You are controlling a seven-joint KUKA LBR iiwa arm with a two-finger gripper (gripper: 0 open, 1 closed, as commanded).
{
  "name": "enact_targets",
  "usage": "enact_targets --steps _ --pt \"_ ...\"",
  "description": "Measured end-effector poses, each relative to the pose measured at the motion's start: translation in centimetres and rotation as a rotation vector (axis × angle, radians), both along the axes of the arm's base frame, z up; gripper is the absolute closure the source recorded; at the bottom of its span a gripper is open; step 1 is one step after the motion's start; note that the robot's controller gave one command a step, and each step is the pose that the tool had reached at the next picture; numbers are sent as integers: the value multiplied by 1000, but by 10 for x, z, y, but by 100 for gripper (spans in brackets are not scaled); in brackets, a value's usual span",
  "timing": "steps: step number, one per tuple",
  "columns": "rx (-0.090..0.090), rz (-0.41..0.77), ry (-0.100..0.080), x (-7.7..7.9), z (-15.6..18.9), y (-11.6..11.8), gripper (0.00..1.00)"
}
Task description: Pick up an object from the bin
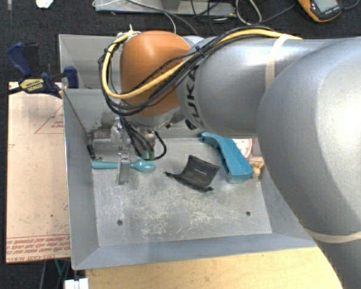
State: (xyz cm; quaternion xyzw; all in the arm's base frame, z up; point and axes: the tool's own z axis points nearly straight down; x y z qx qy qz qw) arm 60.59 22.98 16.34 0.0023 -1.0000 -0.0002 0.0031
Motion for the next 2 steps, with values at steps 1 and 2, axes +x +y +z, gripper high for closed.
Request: enact_targets --steps 1,2 --pt "1 -4 -7 2 5 -1 0" --pt "-2 -234 1 -6 45 -18 0"
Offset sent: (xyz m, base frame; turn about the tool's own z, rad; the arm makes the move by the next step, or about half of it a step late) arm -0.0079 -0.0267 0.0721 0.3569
